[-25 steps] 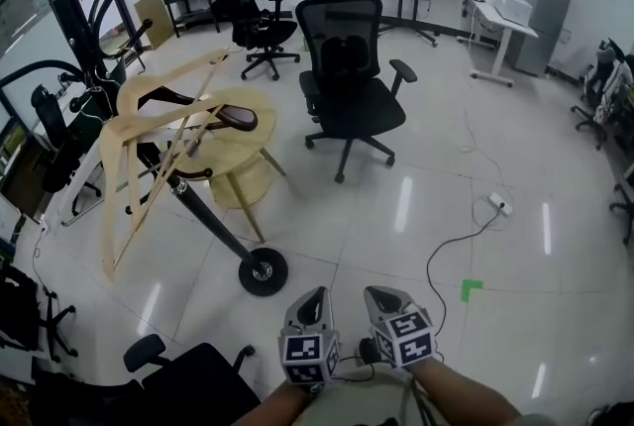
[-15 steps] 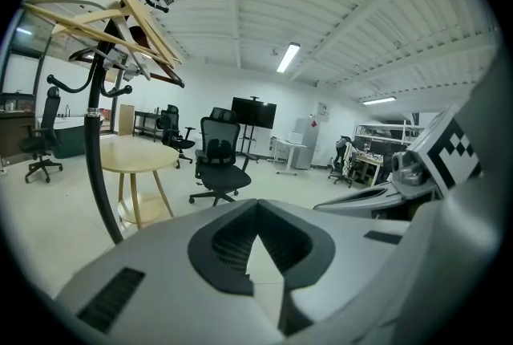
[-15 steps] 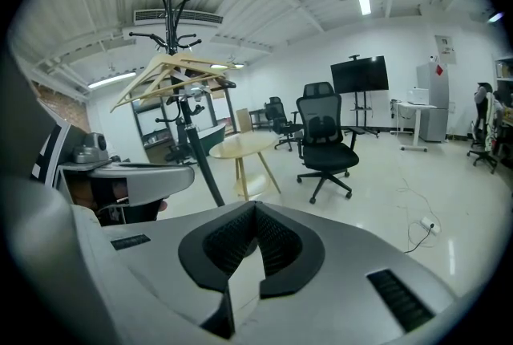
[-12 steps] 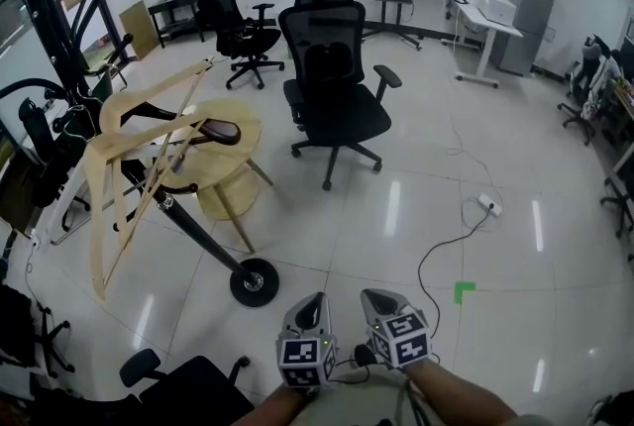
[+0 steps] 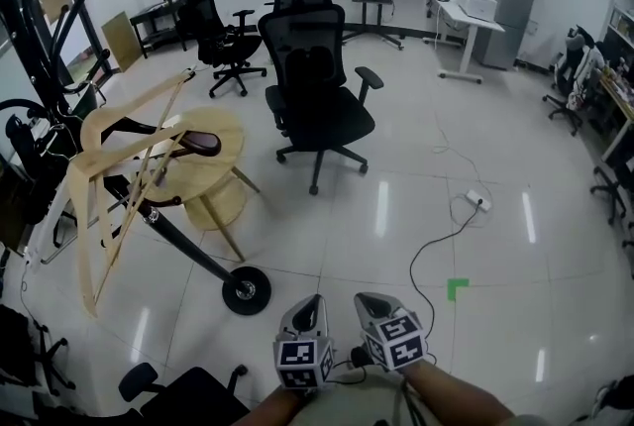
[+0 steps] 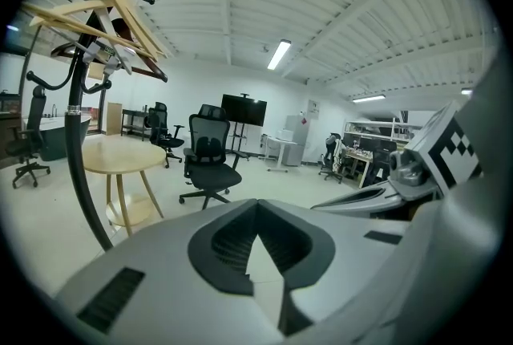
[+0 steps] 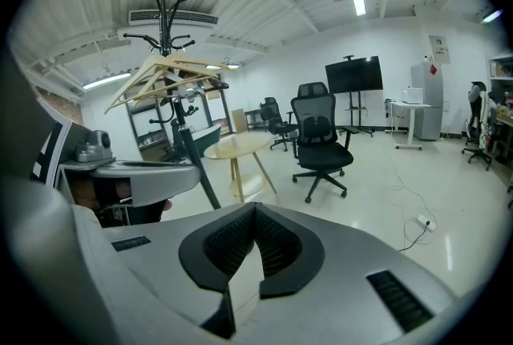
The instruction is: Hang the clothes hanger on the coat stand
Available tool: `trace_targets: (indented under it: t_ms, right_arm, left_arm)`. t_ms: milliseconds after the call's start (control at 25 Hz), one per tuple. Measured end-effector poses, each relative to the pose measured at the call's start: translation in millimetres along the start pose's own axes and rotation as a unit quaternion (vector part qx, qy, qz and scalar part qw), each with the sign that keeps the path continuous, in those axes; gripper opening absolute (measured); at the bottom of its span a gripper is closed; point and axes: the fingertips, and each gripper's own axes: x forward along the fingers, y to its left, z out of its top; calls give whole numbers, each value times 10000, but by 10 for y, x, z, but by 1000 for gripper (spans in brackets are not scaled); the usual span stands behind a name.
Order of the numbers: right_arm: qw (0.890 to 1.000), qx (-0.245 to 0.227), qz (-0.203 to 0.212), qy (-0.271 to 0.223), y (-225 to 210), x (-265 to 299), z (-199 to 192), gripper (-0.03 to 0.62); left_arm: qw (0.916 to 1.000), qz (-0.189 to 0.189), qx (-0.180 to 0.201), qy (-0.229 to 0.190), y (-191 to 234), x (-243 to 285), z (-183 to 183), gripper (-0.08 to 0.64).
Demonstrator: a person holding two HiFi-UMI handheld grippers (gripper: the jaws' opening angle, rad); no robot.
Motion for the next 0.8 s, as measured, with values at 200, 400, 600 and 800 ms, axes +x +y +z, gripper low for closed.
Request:
trace_targets:
  t_ms: [200, 400, 600, 800]
  right_arm:
    - [9999, -5, -67, -74, -49, -66, 23, 0]
    - [9999, 32, -72, -99, -68, -97, 20, 0]
    - [9999, 28, -42, -94, -61, -87, 5, 0]
    - [10000, 53, -19, -70, -89, -75, -7, 0]
  left_arm:
    - [9999, -90, 36, 27, -85, 37, -8, 12]
    - [9999, -107, 49, 25, -123, 39, -4, 12]
    - [10000, -76, 22, 40, -111, 43, -40, 12]
    - [10000, -44, 31, 55, -116, 50, -30, 14]
